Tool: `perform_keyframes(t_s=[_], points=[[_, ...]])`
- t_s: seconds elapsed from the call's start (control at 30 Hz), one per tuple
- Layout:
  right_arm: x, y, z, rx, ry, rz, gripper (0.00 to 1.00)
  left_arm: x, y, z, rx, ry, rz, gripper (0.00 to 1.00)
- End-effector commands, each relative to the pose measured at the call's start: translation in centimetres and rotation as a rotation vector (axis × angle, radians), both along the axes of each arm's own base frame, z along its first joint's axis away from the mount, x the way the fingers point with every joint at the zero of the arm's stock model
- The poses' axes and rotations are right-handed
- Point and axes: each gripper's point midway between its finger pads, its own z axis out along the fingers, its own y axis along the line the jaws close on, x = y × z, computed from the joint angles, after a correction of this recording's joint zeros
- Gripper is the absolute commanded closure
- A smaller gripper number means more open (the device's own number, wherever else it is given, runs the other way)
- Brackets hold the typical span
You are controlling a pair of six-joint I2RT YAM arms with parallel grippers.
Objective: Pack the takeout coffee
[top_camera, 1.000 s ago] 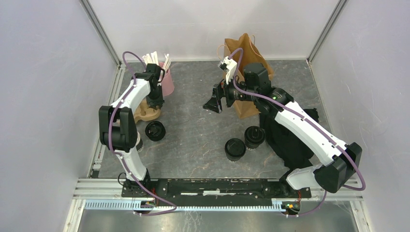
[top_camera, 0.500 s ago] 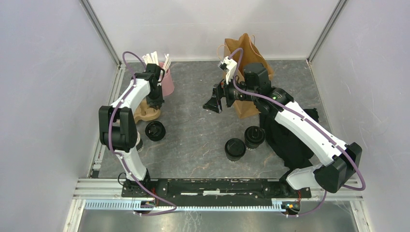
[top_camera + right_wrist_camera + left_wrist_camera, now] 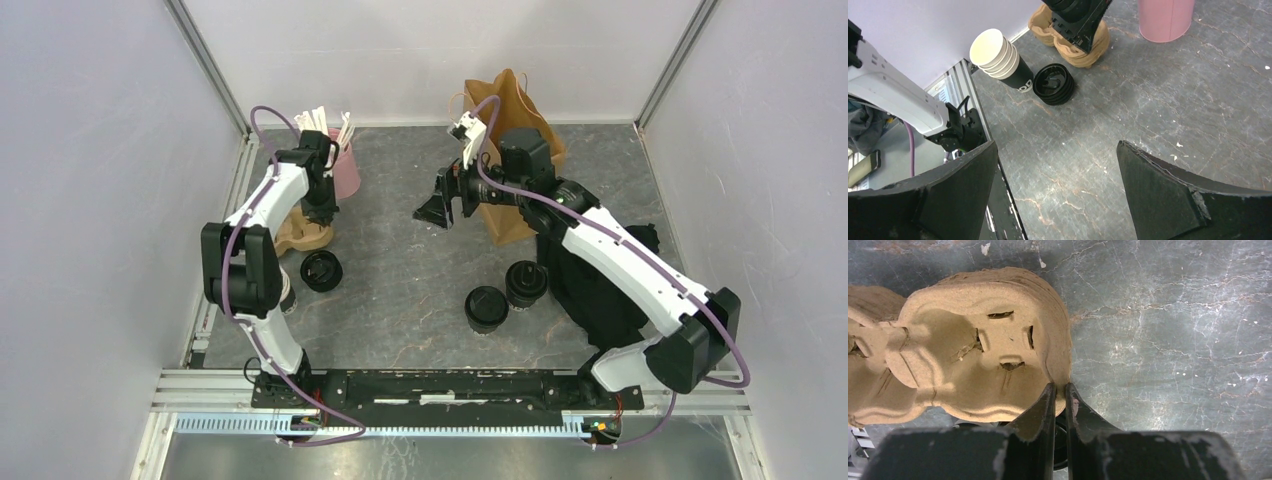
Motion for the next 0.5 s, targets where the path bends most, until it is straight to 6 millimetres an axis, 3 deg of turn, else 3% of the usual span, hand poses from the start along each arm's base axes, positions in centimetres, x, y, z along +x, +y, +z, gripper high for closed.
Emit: perform_keyframes(t_s=[0.0,0.23,0.47], points=[[1.1,2.2,0.6,0.072,0.007,-0.001,0.05,0.4,0.1,3.5,-0.005,-0.085,-0.046,0.96],[2.1,8.6,-1.1,0.099,0.082,-0.001,0.10,-0.1,0.4,4.7,0.009,-0.104,-0.051,0.97],[3.8,13.5,-4.9,0.113,0.188,-0.027,0.13,-0.5,0.3,4.9,0.002,-0.112,-0.051,0.97]])
